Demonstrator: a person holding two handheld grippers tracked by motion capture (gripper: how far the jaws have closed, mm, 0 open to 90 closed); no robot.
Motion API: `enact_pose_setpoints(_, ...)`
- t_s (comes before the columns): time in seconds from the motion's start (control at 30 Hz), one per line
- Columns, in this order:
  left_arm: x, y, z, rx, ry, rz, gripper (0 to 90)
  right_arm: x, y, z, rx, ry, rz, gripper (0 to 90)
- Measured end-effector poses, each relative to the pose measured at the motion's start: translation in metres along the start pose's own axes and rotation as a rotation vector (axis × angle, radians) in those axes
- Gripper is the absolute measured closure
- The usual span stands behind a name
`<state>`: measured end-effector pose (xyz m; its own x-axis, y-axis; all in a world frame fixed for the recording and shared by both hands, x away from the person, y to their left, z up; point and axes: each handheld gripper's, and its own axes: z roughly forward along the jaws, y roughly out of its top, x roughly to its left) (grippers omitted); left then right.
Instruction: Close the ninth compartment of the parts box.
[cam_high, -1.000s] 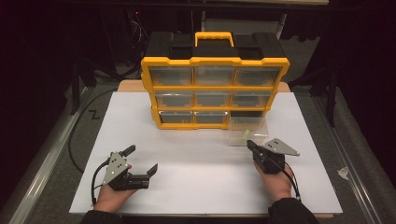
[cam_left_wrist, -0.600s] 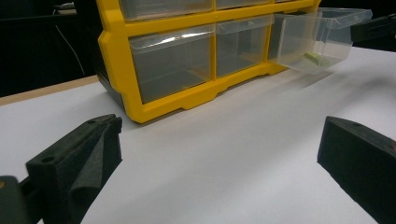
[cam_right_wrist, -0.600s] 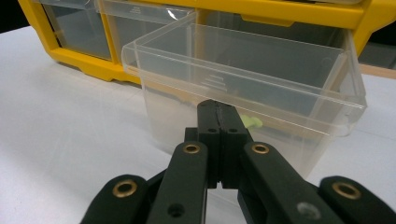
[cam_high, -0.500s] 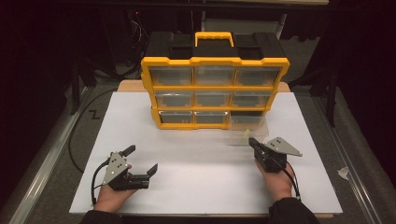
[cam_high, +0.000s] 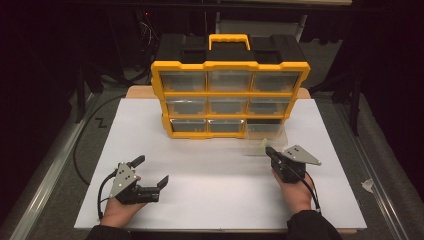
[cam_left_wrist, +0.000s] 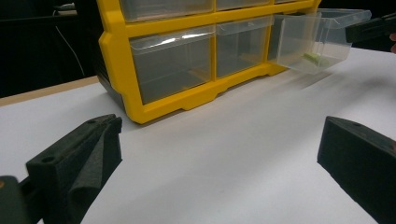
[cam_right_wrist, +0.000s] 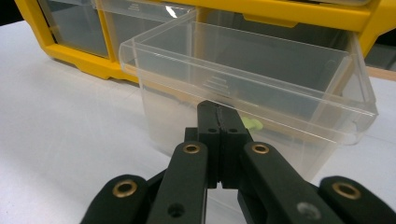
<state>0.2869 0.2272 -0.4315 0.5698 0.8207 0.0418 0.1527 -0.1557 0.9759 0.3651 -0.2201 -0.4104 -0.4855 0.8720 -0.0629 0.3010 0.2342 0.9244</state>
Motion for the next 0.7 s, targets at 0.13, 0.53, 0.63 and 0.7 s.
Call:
enact_pose_setpoints(0.13,0.001,0.0,0.0,0.0,0.0,-0.002,0.3,0.0,0.002,0.003,0.002,-0.002,-0.005,90.0)
enact_pose_setpoints(0.53,0.002,0.0,-0.001,-0.005,-0.002,-0.006,0.3,0.002,0.01,0.014,0.029,-0.019,-0.041,90.0)
enact_pose_setpoints(0.63,0.002,0.0,-0.001,-0.008,-0.001,-0.007,0.3,0.001,0.013,0.017,0.04,-0.027,-0.042,90.0)
enact_pose_setpoints(0.7,0.002,0.0,-0.001,-0.009,-0.002,-0.008,0.3,0.001,0.015,0.019,0.047,-0.03,-0.04,90.0)
